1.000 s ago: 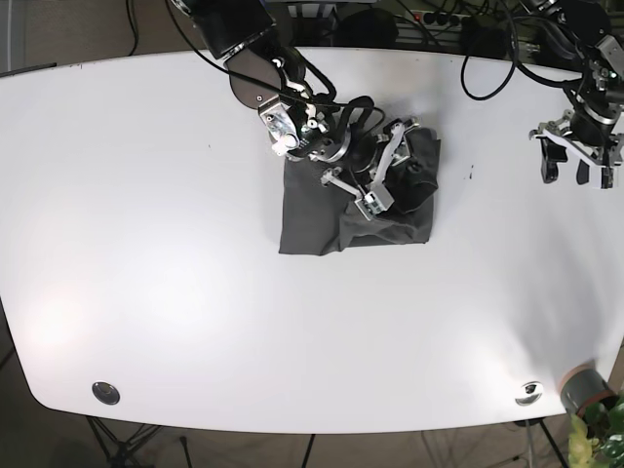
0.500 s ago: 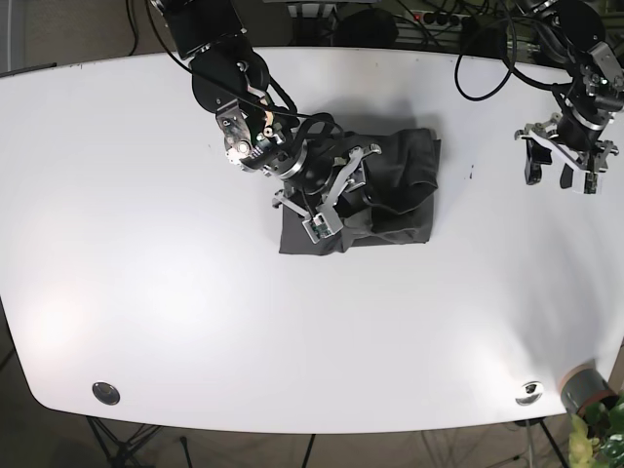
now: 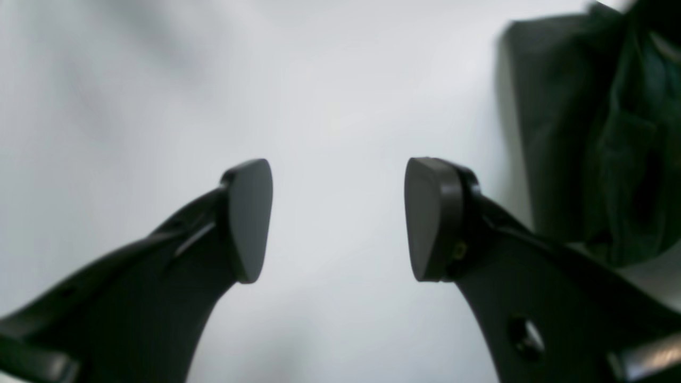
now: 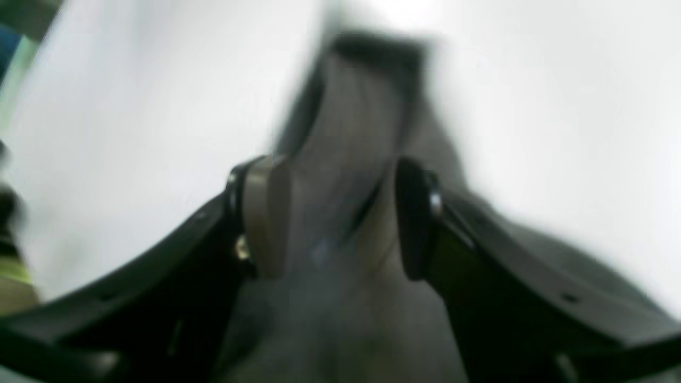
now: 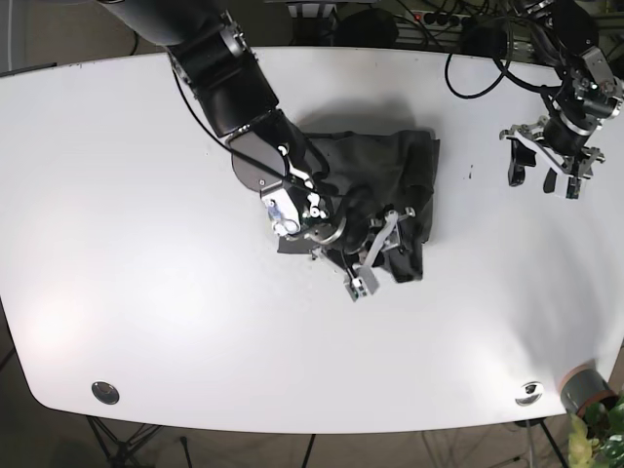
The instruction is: Fold the T-shirt properly
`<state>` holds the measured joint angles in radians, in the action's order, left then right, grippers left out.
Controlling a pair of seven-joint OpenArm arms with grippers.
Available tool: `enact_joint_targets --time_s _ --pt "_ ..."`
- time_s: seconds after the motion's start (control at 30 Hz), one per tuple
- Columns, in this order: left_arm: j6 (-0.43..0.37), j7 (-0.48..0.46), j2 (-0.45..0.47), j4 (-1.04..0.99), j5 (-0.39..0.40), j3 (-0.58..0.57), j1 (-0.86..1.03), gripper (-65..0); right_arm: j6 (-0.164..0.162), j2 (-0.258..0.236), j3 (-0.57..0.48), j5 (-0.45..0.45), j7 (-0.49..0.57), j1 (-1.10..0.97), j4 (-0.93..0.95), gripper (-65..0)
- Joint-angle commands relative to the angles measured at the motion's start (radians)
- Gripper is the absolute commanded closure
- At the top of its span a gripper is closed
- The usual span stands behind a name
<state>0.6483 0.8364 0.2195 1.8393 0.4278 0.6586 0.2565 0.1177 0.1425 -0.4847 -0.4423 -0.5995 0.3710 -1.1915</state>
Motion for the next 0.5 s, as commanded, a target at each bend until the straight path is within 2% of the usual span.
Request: enact_joint_targets --time_s 0.0,0.1,0.23,0.37,0.47 --pt "-0.002 -0.029 0.014 0.032 0.016 0.003 0.02 -36.5 0.006 0.015 -0.006 -0.097 0.028 0.062 -0.011 -29.8" --pt "-0.002 -0.03 0.014 0.033 0.015 -0.038 0.022 -36.5 0.006 0.015 -0.006 -0.137 0.028 0.105 -0.009 -29.8" --pt "-0.002 -0.03 0.014 0.058 0.015 -0.122 0.025 -36.5 0.006 -0.016 -0.006 -0.143 0.005 0.078 -0.104 -29.5" --pt "-0.002 -0.03 -0.01 0.076 0.015 -0.216 0.037 -36.5 0.006 -0.085 0.021 -0.143 -0.024 0.035 -0.221 -29.3" --pt "-0.003 -0.03 -0.013 0.076 0.015 -0.282 0.02 -36.5 0.006 -0.117 0.045 -0.143 -0.04 -0.008 -0.265 -29.2"
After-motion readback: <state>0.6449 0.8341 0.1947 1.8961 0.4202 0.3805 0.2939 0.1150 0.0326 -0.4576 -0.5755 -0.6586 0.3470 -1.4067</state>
